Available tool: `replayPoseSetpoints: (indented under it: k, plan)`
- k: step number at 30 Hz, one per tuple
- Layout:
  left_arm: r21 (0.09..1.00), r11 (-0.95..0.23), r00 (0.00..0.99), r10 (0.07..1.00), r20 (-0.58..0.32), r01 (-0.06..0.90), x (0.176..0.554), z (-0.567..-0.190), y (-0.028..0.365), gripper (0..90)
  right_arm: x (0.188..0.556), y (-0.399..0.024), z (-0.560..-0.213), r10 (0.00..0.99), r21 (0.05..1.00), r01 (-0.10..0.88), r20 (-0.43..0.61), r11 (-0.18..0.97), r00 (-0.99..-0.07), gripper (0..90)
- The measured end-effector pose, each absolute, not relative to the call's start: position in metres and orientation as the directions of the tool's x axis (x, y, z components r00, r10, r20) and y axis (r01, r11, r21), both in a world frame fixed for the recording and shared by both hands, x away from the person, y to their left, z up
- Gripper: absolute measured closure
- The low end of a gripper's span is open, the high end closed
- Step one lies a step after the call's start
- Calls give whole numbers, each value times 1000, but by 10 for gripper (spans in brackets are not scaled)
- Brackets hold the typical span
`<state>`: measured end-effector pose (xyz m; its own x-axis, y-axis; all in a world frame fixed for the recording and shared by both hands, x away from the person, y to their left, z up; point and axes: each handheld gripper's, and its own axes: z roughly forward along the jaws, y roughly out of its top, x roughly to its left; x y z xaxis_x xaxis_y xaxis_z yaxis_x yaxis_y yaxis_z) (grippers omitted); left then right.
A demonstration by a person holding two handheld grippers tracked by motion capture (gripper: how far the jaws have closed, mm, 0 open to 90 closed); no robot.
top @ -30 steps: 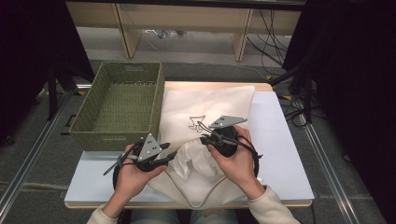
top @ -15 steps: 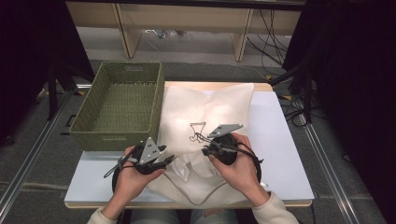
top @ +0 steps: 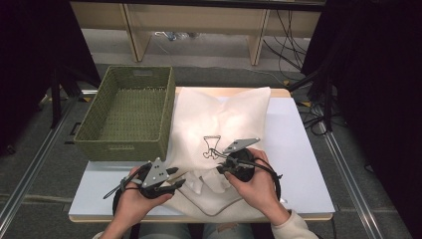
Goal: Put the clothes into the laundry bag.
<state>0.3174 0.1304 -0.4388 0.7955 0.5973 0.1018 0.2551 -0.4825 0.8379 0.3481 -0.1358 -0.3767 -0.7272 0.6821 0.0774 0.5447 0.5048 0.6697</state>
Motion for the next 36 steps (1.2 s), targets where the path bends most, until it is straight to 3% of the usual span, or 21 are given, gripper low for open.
replayPoseSetpoints:
  k: [6, 10, 11, 19, 20, 23, 27, 28, 29, 30, 36]
  plan:
    - [844, -471, 838, 544, 50, 255, 306, -439, 123, 536, 345, -138, -366, 675, 708, 516, 76, 482, -734, 876]
    - [847, -473, 843, 535, 56, 243, 302, -436, 120, 527, 340, -136, -362, 689, 712, 526, 81, 465, -720, 876]
    - [845, -479, 845, 530, 63, 238, 302, -436, 119, 527, 342, -137, -362, 661, 729, 477, 45, 491, -749, 876]
    - [830, -528, 881, 462, 103, 180, 295, -438, 110, 490, 343, -136, -366, 692, 708, 535, 90, 461, -716, 872]
    - [832, -525, 883, 458, 97, 181, 294, -440, 107, 482, 346, -137, -367, 669, 718, 494, 54, 490, -742, 872]
    - [807, -570, 889, 437, 140, 153, 291, -441, 103, 463, 347, -136, -370, 676, 724, 493, 49, 483, -735, 869]
    - [803, -578, 930, 357, 86, 147, 284, -446, 92, 439, 349, -138, -370, 666, 710, 498, 56, 498, -744, 867]
    - [793, -603, 960, 263, 96, 87, 288, -447, 88, 436, 349, -138, -370, 665, 709, 498, 54, 500, -745, 867]
    - [793, -603, 960, 263, 96, 87, 288, -447, 88, 435, 349, -138, -370, 665, 709, 498, 54, 500, -745, 867]
    - [803, -580, 941, 330, 76, 139, 282, -451, 85, 434, 349, -137, -372, 677, 722, 493, 47, 485, -734, 865]
    - [792, -597, 949, 307, 75, 130, 281, -455, 80, 429, 350, -137, -373, 671, 723, 487, 45, 489, -740, 863]
